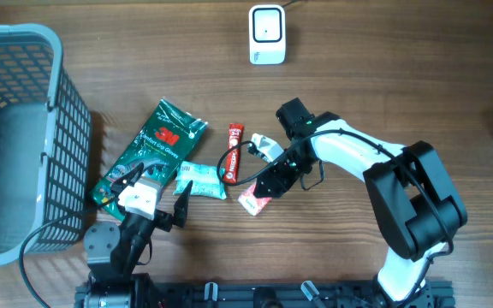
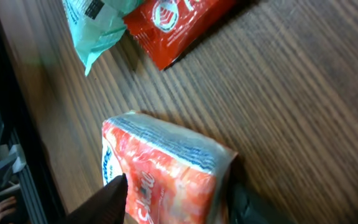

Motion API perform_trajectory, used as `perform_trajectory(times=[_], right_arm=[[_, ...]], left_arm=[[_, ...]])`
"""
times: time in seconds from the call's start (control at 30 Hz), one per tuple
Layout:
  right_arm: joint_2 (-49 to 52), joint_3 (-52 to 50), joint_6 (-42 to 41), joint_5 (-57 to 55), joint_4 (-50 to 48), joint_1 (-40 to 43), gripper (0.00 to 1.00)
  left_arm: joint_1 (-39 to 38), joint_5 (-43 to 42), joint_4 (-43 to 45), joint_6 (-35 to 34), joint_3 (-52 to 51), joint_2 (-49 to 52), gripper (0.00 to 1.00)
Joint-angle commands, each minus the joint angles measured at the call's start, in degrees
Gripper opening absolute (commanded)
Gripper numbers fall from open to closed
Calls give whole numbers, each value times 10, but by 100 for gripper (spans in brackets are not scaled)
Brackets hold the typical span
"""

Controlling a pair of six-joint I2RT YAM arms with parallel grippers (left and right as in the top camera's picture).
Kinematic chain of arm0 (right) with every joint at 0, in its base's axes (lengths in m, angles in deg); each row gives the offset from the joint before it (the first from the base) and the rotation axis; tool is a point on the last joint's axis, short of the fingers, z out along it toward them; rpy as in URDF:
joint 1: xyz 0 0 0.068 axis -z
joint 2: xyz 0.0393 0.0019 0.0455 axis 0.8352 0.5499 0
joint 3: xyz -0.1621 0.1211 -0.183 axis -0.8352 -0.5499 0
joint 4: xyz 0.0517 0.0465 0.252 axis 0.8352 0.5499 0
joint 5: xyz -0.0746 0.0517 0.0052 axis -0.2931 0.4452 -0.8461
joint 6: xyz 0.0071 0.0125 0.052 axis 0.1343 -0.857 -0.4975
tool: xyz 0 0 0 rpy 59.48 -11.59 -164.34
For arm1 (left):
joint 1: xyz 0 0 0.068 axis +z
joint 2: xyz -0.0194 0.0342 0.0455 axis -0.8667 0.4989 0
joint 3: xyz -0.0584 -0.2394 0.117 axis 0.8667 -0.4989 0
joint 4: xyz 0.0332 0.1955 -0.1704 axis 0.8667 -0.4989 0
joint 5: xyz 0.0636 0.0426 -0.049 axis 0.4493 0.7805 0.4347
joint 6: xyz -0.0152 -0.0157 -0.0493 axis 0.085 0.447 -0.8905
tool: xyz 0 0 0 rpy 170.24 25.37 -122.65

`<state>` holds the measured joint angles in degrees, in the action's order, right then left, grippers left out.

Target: Scan the item barcode

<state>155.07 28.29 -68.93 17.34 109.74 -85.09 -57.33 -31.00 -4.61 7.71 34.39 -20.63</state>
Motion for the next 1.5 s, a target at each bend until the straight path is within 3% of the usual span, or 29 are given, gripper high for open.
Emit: perform_trajectory(times=[0.0, 0.17, 0.37, 0.4, 0.5, 0.57, 0.8, 1.23, 1.47], right_arm=[[-8, -7, -36, -41, -20, -7, 38], [-7, -7, -78, -45, -26, -9, 4], [-8, 26, -285, 55, 19, 0, 4], [-9, 41, -347, 63, 47, 5, 4], [-9, 68, -642, 85, 170, 27, 4], [-9, 68, -718, 122, 218, 36, 4], [-9, 68, -727, 312, 365, 42, 4], [-9, 68, -699, 285, 364, 42, 4], [-9, 68, -680, 284, 315, 42, 4]], left_arm=[[1, -7, 2, -5, -4, -2, 100], [1, -7, 2, -5, -4, -2, 100], [1, -7, 2, -5, -4, -2, 100], [1, -7, 2, -5, -4, -2, 100], [1, -7, 2, -5, -4, -2, 100], [1, -7, 2, -5, -4, -2, 100], [1, -7, 2, -5, -4, -2, 100], [1, -7, 2, -5, -4, -2, 100], [1, -7, 2, -5, -4, -2, 100]])
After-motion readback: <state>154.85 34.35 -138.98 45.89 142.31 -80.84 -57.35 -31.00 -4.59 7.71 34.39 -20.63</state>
